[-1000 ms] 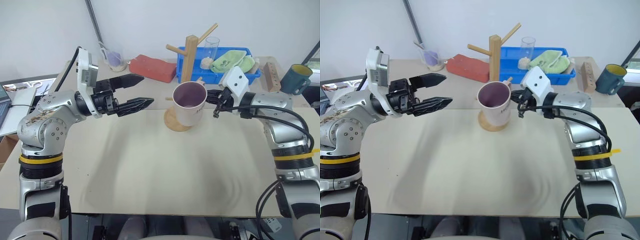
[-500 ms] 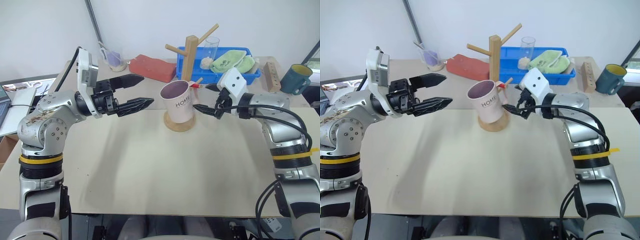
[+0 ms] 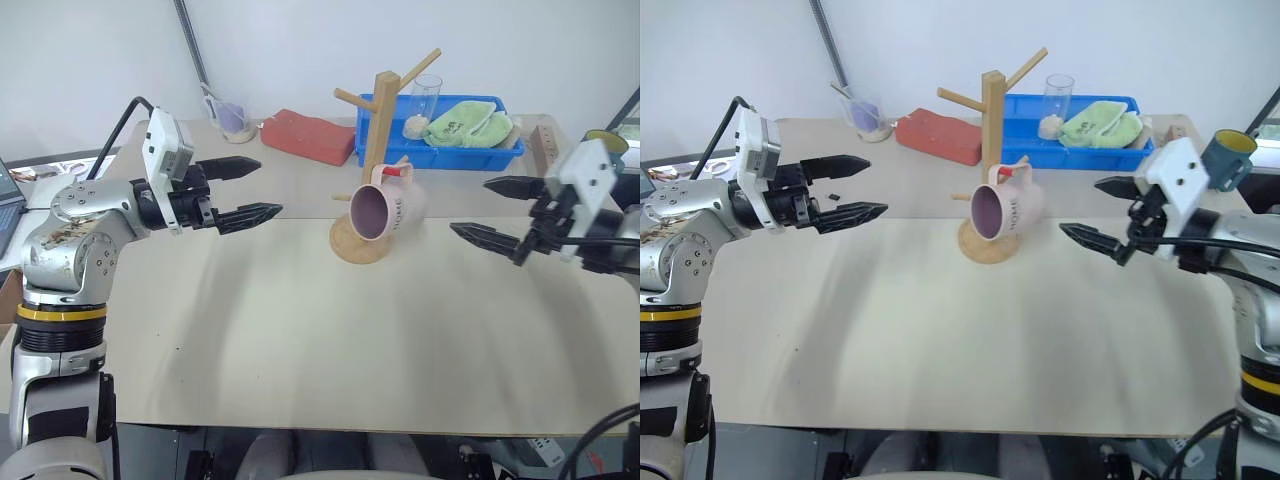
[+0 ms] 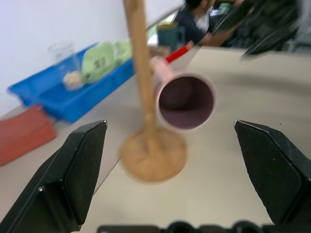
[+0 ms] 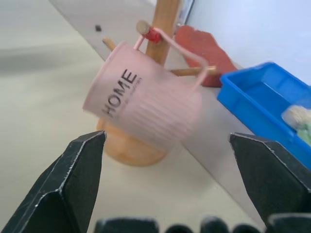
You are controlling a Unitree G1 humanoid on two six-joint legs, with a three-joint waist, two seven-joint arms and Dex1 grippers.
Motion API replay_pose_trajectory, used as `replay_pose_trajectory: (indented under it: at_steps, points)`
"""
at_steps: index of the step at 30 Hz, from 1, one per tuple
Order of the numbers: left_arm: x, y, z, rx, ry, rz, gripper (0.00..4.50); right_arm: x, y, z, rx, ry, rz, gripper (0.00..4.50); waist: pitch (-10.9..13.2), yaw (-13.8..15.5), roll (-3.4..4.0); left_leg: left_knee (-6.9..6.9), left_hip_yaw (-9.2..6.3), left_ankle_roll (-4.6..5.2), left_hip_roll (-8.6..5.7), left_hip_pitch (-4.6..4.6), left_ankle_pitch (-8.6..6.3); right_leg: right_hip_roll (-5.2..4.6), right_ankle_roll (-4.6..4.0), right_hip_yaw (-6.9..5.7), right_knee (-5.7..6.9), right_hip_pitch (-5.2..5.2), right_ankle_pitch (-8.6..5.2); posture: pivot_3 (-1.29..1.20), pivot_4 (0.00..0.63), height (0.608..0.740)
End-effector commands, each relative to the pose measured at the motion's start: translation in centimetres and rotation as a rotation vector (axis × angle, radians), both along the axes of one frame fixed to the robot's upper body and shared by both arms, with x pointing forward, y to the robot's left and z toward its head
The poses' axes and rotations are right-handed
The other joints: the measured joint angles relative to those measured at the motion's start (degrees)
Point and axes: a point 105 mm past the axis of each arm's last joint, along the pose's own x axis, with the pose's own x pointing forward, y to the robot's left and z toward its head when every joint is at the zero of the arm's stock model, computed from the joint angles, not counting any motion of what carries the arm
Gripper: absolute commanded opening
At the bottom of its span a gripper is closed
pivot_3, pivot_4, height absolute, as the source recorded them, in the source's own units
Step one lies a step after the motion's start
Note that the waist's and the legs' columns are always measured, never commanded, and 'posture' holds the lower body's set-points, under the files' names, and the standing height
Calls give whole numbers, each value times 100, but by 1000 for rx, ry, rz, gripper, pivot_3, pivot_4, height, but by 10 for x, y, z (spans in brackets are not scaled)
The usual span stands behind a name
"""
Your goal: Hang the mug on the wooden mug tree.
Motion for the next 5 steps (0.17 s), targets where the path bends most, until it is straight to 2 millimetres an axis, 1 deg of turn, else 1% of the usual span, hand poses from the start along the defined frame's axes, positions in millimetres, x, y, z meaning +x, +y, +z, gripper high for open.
replay_pose_trajectory:
  at_steps: [1, 5]
  points:
    - [6, 6, 13, 56, -81, 28, 4500, -19, -1, 28, 26, -79, -13, 4471, 0, 7, -1, 0, 0, 0, 0, -1, 0, 0, 0, 0, 0, 0, 0, 0, 150, 740]
    - [10, 3, 16, 52, -96, -5, 4500, -22, 1, 29, 43, -86, -31, 4471, 1, 13, -2, 0, 0, 0, 0, 0, 0, -1, 1, 0, -1, 0, -1, 0, 150, 740]
